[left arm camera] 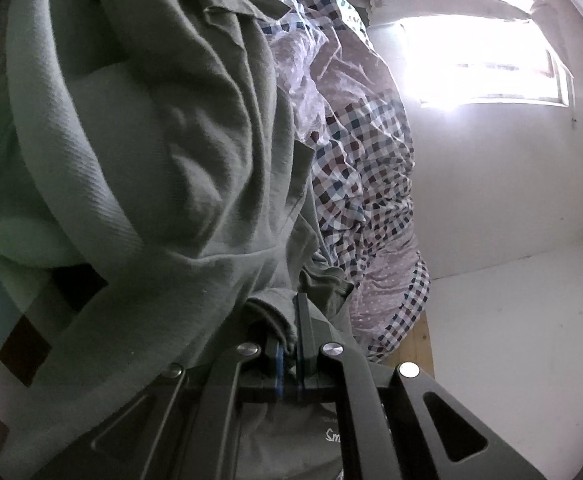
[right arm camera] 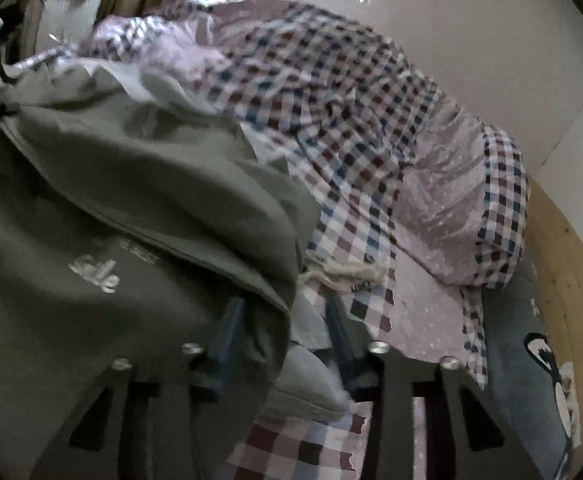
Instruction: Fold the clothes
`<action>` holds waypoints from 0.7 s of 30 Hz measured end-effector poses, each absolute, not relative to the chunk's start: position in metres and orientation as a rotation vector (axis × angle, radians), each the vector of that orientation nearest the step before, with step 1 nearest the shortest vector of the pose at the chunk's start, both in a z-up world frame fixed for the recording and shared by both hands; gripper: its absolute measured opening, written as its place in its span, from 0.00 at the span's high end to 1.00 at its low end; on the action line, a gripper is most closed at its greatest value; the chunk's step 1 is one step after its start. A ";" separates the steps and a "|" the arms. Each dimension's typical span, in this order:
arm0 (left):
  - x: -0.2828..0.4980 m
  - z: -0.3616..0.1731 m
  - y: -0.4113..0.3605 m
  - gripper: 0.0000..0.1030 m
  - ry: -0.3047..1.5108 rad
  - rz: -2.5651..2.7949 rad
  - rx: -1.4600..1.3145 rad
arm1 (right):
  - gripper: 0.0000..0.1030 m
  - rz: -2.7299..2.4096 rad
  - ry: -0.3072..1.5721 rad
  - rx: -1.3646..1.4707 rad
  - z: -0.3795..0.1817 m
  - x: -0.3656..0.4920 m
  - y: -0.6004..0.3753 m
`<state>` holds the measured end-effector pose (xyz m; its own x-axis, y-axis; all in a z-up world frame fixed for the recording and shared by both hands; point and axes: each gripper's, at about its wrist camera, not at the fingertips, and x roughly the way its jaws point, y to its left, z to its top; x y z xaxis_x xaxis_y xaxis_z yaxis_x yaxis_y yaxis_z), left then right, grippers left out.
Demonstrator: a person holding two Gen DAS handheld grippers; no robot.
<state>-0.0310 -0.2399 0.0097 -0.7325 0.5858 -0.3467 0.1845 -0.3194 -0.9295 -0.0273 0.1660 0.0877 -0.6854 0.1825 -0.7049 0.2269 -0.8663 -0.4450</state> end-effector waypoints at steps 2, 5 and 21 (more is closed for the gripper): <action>-0.033 0.009 -0.239 0.98 -1.635 2.139 -0.994 | 0.97 -2.740 0.854 1.213 0.089 -0.025 0.165; -0.034 0.008 -0.237 0.98 -1.625 2.140 -1.006 | 0.97 -2.745 1.013 1.113 0.101 -0.007 0.156; -0.042 0.004 -0.223 0.98 -1.477 2.224 -1.202 | 0.91 -2.491 0.498 1.315 0.118 0.041 0.211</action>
